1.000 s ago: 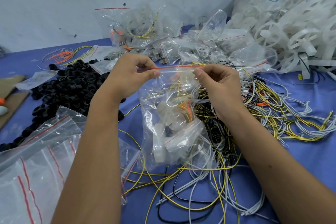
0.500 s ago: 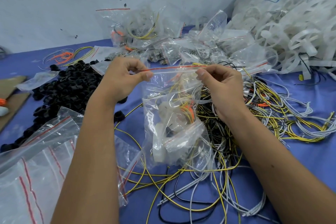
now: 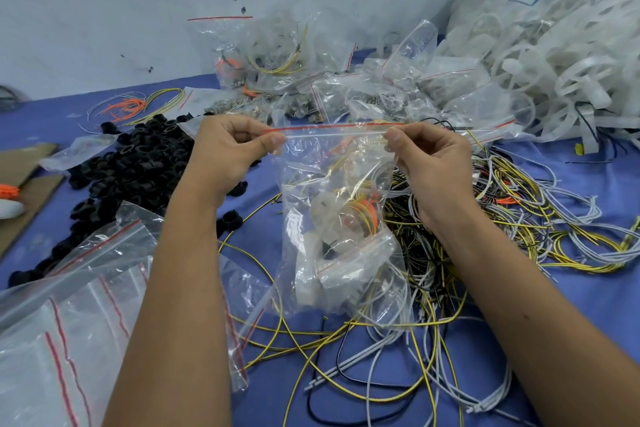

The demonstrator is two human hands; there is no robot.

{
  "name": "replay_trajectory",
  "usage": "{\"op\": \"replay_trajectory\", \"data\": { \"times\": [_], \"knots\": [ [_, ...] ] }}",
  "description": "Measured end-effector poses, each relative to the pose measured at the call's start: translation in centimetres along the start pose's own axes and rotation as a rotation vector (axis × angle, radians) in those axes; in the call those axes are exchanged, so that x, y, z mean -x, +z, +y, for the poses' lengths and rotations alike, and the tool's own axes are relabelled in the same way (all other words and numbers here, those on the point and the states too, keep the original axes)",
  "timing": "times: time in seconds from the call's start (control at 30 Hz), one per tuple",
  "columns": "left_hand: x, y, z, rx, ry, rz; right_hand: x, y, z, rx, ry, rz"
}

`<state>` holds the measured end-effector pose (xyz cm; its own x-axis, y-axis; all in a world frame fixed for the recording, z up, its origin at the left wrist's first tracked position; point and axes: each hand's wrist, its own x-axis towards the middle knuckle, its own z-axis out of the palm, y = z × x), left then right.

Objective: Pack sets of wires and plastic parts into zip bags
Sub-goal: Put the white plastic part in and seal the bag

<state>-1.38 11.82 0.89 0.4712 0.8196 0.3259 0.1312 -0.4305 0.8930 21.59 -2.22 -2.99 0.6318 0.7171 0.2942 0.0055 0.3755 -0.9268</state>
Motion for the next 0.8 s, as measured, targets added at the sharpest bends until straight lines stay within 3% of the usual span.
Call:
{"op": "replay_trajectory", "data": {
  "times": [0.2,0.47,0.57,0.67,0.73,0.8],
  "knots": [
    [-0.1,0.4,-0.1,0.138,0.025,0.06,-0.1,-0.2,-0.1,-0.012,-0.043,-0.067],
    [-1.0,3.9,2.9,0.602,0.045,0.139,1.9,1.5,-0.7,0.261,-0.045,-0.674],
    [-1.3,4.4,3.2,0.687,0.04,0.168,2.8,2.3,-0.3,0.296,0.114,-0.679],
    [-1.3,3.9,2.6,0.558,0.015,0.195,3.3,2.5,-0.4,0.296,0.155,-0.617],
    [-1.2,3.0,1.9,0.434,-0.09,0.185,3.2,2.4,-0.5,0.288,0.166,-0.594],
    [-1.0,1.8,1.2,0.312,-0.271,0.065,3.1,2.6,-0.6,0.238,0.255,-0.538]
  ]
}}
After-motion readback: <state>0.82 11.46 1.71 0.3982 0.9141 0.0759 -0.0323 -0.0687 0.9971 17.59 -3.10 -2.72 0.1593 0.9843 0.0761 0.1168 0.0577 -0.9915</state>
